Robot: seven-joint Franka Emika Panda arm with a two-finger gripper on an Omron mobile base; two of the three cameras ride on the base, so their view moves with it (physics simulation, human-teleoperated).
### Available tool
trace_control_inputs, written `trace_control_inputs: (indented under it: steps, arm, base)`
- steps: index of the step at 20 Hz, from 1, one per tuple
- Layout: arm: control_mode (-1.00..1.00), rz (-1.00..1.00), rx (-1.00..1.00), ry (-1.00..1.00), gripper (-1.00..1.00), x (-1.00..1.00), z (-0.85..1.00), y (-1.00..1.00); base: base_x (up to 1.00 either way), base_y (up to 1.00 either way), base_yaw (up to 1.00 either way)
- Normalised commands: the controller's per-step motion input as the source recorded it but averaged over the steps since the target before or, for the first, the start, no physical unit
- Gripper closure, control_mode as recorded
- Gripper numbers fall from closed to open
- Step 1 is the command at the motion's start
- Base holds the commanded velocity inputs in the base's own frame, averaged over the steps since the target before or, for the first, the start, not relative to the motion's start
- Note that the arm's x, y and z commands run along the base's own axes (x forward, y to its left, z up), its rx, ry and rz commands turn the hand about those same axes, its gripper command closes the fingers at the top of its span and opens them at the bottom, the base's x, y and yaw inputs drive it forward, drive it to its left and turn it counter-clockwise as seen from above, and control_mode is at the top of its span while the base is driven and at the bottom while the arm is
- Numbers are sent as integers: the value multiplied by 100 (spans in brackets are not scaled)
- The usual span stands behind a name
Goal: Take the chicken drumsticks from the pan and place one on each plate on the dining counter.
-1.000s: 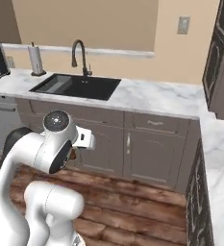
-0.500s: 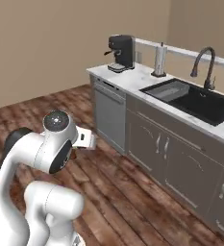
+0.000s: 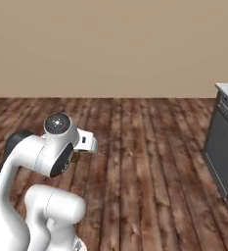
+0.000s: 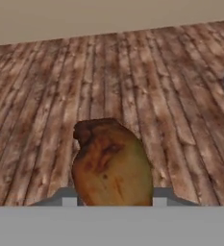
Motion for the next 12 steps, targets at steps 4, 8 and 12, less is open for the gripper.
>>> trace_control_inputs:
  steps: [4,8,12]
  arm:
    - [100,0,0,0,100,0,0,0]
    - [100,0,0,0,100,0,0,0]
    - [100,0,0,0,100,0,0,0]
  base:
    - [44,0,92]
    - [100,0,13]
    - [100,0,0]
